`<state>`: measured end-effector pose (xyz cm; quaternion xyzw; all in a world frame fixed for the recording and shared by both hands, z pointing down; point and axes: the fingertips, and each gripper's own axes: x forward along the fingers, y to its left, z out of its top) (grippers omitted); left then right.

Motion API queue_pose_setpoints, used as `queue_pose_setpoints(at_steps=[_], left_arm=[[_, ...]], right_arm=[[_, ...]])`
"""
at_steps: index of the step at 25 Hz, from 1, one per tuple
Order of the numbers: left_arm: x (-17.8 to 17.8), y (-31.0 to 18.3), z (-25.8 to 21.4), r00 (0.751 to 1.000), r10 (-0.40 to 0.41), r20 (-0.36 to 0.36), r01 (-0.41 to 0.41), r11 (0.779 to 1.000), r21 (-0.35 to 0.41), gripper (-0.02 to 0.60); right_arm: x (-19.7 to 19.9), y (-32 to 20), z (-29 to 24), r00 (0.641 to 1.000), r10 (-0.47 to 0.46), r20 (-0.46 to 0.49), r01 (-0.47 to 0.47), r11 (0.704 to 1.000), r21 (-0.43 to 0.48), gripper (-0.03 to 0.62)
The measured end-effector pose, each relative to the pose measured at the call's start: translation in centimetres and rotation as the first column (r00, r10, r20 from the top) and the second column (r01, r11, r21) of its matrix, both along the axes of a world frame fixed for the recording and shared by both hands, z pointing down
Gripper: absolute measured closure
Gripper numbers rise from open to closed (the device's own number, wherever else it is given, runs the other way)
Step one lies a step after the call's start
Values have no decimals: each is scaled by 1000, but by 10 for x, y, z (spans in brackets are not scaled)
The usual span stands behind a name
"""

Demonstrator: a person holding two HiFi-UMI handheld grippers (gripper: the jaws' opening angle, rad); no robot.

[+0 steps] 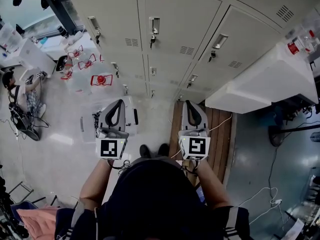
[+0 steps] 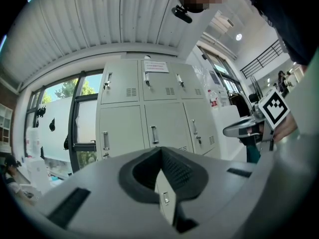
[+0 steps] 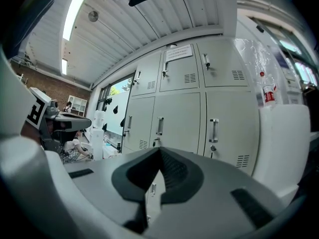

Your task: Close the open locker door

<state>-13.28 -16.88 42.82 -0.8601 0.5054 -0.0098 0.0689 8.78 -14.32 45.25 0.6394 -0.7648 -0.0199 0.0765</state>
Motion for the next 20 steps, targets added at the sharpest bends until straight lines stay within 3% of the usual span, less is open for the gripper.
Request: queue_pose_setpoints(at_steps=[6,11,16,20], left_arm=[[-2,2,19,995,-5,95,12,997,-71,580],[6,0,2,1000,1,7,-1,1000,2,580],[2,0,10,998,-13,68,16,999,-43,580],[4,-3,9,999,-5,39,6,1000,-19,580]], right_arm=[[1,1,1,1000,0,4,0,1000,-5,599],[4,-1,0,1000,-3,8,3,1000,-8,599],[5,-1,2,1000,-1,6,1,1000,-13,599],[5,-3,2,1000,0,4,0,1000,-13,599]])
